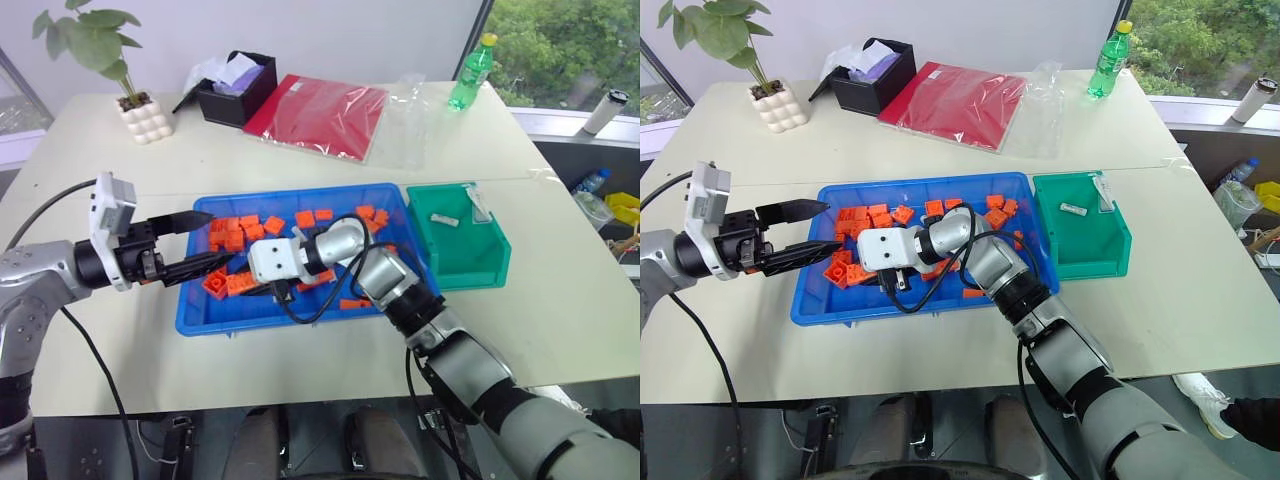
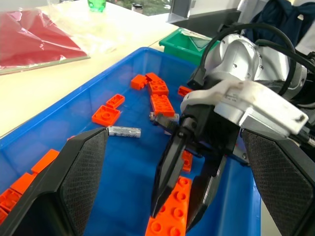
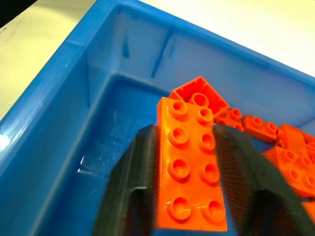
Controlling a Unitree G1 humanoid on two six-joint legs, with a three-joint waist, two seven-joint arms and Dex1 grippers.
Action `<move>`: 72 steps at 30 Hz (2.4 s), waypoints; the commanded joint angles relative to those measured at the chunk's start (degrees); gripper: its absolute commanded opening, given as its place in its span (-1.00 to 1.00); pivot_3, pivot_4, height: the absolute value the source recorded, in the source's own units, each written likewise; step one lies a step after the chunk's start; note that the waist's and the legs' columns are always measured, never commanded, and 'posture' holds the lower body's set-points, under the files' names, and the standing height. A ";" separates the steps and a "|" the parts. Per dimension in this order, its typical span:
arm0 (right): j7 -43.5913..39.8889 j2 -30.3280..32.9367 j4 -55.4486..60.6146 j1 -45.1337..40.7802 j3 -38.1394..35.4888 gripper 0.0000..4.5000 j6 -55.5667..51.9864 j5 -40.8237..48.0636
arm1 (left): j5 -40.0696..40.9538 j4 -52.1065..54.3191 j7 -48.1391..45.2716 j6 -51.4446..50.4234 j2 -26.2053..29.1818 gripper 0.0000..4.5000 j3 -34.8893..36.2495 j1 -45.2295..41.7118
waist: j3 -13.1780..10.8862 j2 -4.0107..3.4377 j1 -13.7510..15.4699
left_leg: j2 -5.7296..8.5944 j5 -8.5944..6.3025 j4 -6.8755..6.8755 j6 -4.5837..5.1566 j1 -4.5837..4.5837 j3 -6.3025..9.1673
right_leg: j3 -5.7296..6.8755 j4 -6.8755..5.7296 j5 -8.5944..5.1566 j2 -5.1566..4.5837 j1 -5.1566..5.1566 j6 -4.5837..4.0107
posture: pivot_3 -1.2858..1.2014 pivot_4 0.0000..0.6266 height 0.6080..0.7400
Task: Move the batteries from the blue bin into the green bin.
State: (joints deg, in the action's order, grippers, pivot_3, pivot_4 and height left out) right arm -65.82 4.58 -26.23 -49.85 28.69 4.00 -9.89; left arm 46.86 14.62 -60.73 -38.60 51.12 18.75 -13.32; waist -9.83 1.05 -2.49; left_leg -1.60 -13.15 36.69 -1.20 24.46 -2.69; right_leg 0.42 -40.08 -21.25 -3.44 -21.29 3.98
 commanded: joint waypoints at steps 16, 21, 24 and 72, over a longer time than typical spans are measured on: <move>5.86 5.53 10.05 -11.27 -10.23 0.99 -21.43 3.41 | -1.41 -1.64 -1.01 1.70 0.20 1.00 -0.01 -1.59 | 0.00 0.01 0.09 | 0.01 -0.01 0.01 0.02 0.00 0.01 | 0.00 0.00 0.00 -0.01 0.00 0.00 | 0.03 -0.52 1.00; 8.97 7.56 13.05 -9.86 -12.72 0.99 -36.38 4.49 | -2.40 -2.78 -1.14 2.42 -0.55 1.00 -1.16 -2.91 | 0.00 0.01 0.02 | 0.01 -0.08 -0.01 0.13 0.01 0.00 | 0.00 0.01 0.00 -0.01 -0.02 0.00 | 0.03 -0.52 1.00; 10.65 9.00 16.10 -8.00 -13.63 0.99 -43.27 5.47 | -2.83 -3.21 -1.31 2.92 -0.92 1.00 -1.67 -3.07 | 0.00 0.01 -0.01 | 0.01 -0.09 -0.03 0.15 0.02 -0.01 | -0.01 0.02 0.00 -0.02 -0.02 0.00 | 0.03 -0.52 1.00; 32.53 -0.04 8.45 -0.75 -12.06 0.17 -54.28 12.43 | -7.65 -3.62 -0.96 7.48 -2.21 1.00 -1.73 -2.02 | 0.00 0.01 -0.07 | 0.04 -0.15 -0.20 0.27 0.01 -0.02 | -0.01 0.05 0.00 -0.02 -0.08 0.00 | 0.03 -0.52 1.00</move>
State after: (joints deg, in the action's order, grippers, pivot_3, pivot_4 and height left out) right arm -33.48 5.10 -18.44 -50.48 16.27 -51.65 2.46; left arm 38.25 9.64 -61.77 -31.94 48.80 14.91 -15.22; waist -9.82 1.06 -2.57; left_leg -1.57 -13.30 36.49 -0.93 24.47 -2.72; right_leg 0.41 -40.03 -21.25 -3.46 -21.37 3.98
